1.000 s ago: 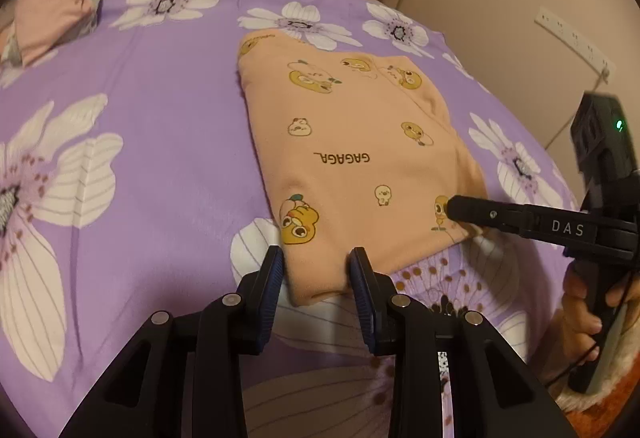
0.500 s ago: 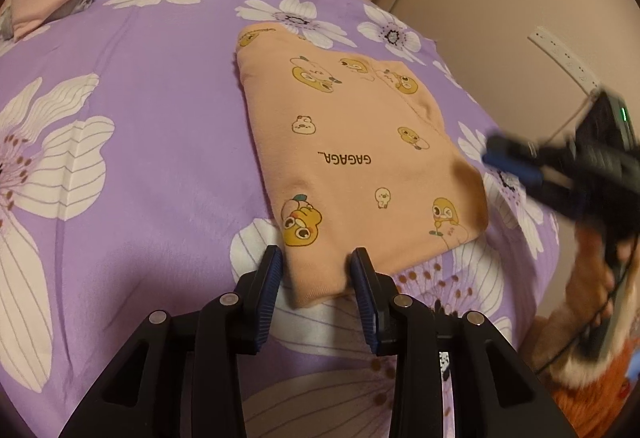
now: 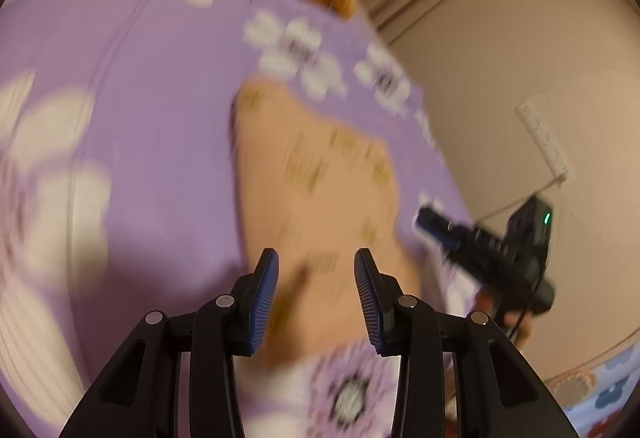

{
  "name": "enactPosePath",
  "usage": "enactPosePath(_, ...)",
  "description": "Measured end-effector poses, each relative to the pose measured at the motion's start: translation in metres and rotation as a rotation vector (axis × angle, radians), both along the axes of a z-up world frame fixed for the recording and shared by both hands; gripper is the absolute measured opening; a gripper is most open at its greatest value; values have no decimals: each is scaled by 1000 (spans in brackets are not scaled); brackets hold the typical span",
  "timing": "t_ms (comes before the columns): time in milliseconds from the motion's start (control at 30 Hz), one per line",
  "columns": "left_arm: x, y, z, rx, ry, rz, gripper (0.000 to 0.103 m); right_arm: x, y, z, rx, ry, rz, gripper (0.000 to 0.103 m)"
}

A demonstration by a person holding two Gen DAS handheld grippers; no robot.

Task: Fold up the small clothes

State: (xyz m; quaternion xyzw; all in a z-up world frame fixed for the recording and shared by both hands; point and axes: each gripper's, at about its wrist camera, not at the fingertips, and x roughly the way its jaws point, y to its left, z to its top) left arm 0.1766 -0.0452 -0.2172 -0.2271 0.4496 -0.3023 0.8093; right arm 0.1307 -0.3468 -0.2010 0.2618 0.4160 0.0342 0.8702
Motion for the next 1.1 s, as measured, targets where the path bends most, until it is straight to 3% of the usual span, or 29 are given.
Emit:
enactPosePath(67, 27, -16, 7, 79, -39, -10, 38, 18, 1, 7, 59, -28, 25, 22)
enactPosePath(133, 56, -36, -5, 212, 15, 45, 38, 39, 8, 9, 59, -18, 49, 22)
enactPosePath(233, 82, -52, -45, 242, 109, 29, 38, 73, 22, -14, 51, 37, 95, 20)
enactPosePath(300, 76, -47, -54, 200, 63, 57, 38, 86, 25, -40, -14, 117, 66, 10)
enactPosePath(333, 72, -44, -53, 200, 55, 51, 38, 88, 20, -51, 11, 110, 45, 9)
enactPosePath(400, 72, -41, -53, 221, 66, 45, 39, 90, 11, -51, 80, 101, 29, 9)
enactPosePath(467, 82, -32, -51, 168, 136, 71, 38, 92, 5, -44, 158, 96, 29, 16)
enactPosePath(567, 105, -24, -43, 108, 167, 113, 38, 94, 7, -24, 115, 53, 29, 16)
enactPosePath(667, 134, -35, -61, 238, 205, 130, 38, 113, 13, -25, 13, 61, 37, 16)
enactPosePath(733, 134, -40, -63, 244, 150, 128, 38, 120, 5, -49, -31, 121, 43, 12)
enactPosePath(800, 127, -46, -62, 290, 105, 112, 39, 113, -5, -57, 53, 74, 12, 11)
enactPosePath(867, 121, -45, -60, 307, 83, 110, 39, 115, -15, -57, 115, 107, -4, 10)
enactPosePath(933, 112, -31, -58, 231, 140, 142, 39, 107, -19, -51, 125, 116, -9, 11)
enactPosePath(1000, 97, -19, -51, 109, 151, 127, 38, 96, -20, -43, 124, 103, -19, 21)
enactPosePath(1033, 87, -15, -47, 88, 123, 114, 38, 88, -21, -39, 116, 99, -30, 23)
enactPosePath(1100, 61, -11, -33, 137, 37, 118, 38, 73, -24, -32, 104, 87, -45, 32)
